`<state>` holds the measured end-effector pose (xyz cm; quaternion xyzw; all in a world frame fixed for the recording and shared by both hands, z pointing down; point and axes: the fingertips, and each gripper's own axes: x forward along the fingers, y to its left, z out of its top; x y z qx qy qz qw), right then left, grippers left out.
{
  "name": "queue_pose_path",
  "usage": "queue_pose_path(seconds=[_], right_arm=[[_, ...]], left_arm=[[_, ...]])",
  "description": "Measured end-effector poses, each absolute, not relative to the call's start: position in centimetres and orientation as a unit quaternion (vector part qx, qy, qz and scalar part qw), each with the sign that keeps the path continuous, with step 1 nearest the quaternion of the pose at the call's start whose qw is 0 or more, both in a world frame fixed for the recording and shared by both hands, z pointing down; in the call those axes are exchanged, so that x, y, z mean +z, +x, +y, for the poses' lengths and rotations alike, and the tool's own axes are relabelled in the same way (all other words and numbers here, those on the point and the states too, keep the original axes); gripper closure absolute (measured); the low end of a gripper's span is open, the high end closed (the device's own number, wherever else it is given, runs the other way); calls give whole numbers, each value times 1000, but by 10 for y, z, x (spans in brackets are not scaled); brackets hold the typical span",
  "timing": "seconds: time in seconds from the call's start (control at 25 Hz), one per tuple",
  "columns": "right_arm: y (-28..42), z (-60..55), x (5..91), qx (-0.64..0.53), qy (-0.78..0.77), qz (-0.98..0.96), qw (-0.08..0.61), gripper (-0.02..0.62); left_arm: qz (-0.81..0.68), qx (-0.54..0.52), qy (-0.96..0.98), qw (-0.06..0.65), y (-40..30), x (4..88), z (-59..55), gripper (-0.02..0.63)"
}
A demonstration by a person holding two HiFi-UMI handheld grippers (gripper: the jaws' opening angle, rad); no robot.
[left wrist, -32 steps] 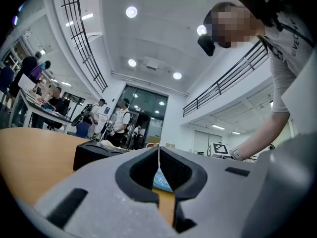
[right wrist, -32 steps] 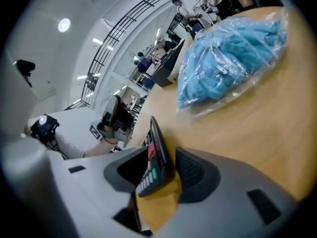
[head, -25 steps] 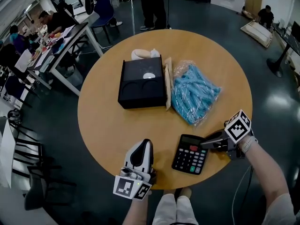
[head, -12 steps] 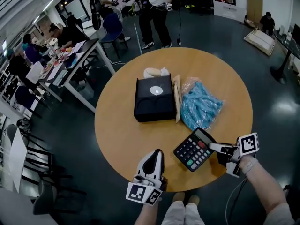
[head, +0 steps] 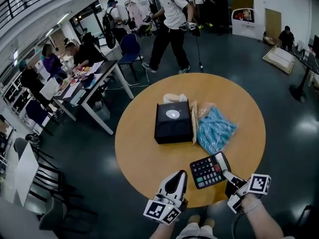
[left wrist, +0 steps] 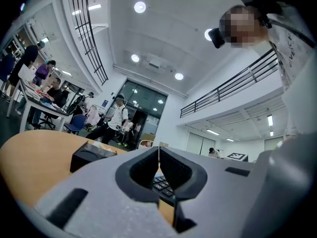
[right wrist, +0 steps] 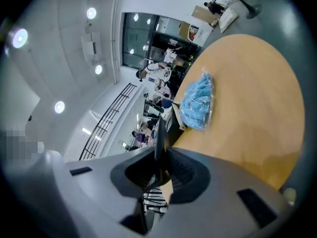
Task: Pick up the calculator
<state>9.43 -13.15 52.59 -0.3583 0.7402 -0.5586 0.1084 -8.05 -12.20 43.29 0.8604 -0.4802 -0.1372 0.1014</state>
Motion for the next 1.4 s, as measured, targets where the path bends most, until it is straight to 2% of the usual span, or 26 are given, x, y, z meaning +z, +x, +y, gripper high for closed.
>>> queue_pose_path(seconds=[0.24, 0.92, 1.4], right_arm=[[102, -114, 513, -568, -376, 712, 170, 537], [81, -126, 482, -515, -390, 747, 158, 537], [69, -133, 487, -532, -384, 738, 156, 537]], left_arm=[[-481, -154, 855, 115, -79, 424, -113, 598], [-498, -177, 840, 122, -101, 408, -122, 598], [-508, -176, 835, 120, -119, 414, -121, 598]])
